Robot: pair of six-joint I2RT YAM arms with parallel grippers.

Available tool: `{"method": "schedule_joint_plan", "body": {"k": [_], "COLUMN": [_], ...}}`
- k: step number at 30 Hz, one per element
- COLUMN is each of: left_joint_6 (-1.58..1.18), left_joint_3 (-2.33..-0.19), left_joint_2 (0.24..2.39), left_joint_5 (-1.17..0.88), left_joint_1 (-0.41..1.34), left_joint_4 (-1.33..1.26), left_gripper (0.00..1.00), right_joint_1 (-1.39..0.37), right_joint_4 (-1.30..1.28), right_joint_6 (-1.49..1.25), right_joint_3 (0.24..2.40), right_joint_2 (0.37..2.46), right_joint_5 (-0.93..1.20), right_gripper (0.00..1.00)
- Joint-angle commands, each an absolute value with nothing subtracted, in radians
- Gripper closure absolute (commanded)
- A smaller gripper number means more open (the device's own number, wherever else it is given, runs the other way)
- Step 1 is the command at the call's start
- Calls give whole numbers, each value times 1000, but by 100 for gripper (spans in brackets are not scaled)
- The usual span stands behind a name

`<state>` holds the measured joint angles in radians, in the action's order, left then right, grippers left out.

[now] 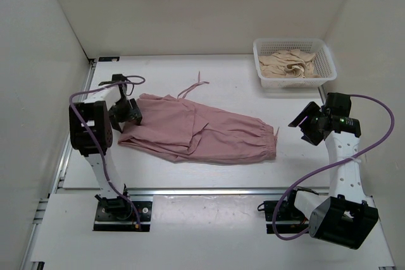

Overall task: Fold and stack the trousers
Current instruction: Fold the trousers

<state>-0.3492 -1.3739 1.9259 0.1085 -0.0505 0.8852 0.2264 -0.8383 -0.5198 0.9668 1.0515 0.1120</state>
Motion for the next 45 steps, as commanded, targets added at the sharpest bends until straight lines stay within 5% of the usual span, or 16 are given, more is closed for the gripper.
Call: {"method": "schedule_joint_plan", "body": {"k": [1,6,8,10,11,15,22,28,45], "left_joint_6": [-353,-331,-331,-313,-313,-313,-380,-380,-673], "left_joint_3": [-1367,-1387,-1396,-1396,-1396,-1396,-1468,-1742,-1761], "left_joint_2": [1931,1991,2005,2005,2005,2005,1775,1620,1476], "left_joint_5": [109,14,-15,-38,-50,-75,62,126,398], "left_joint_1": [-69,-109,-118,-130,-130,-130,-120,-37,513], "left_joint_4": [841,841,841,841,841,841,908,1097,1204], "left_gripper": [13,13,21,34,53,89,89,89,89], "right_joint_1": [219,219,219,219,219,219,219,219,219], "right_joint_4": [-830,-830,-830,-830,-830,-830,-839,-839,-848], "right_joint_6": [-508,-508,-508,-508,-508,-508,-508,-508,-517], "right_joint_3": [970,969,969,969,969,969,969,969,960], "right_joint_2": [1032,1032,1023,1023,1023,1014,996,986,928], "right_joint_5": [132,132,132,132,132,132,132,132,179], "right_gripper": [28,28,28,28,28,28,28,28,28]}}
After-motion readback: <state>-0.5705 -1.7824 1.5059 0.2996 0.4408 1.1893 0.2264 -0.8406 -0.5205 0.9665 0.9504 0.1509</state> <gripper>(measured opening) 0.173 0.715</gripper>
